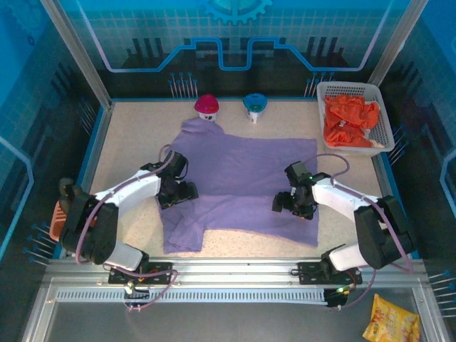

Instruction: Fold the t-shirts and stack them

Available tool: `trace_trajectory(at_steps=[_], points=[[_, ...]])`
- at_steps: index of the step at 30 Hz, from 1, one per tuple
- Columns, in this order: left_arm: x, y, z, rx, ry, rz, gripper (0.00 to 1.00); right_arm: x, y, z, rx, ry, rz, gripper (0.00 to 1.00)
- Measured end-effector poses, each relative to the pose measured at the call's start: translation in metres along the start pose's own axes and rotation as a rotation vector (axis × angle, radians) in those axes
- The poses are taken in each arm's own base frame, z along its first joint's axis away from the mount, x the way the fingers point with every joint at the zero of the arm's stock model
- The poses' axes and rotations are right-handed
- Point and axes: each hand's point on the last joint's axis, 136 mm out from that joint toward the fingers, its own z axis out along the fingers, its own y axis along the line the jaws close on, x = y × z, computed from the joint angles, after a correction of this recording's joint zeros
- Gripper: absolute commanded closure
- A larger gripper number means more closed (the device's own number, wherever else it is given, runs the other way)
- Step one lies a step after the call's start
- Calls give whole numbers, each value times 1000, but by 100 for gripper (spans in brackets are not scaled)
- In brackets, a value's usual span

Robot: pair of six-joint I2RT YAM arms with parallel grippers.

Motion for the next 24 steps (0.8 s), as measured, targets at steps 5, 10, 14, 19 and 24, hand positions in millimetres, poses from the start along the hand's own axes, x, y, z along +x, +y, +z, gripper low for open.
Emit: trace_trajectory(at_steps=[5, 10, 14, 19, 24], points=[[-11, -5, 20, -29, 45, -8, 20, -29, 9, 1, 13, -18, 16, 14], [-48, -29, 27, 1, 20, 0, 21, -68, 3, 0, -1, -51, 80, 15], [-64, -42, 28, 30, 5, 10, 21, -91, -11, -3, -9, -85, 128, 15], [-67, -46, 16, 38, -3, 48, 19, -93, -14, -10, -18, -94, 98, 4], [-55, -43, -39, 89, -71, 84, 22, -92, -9, -47, -58, -178, 53, 0]])
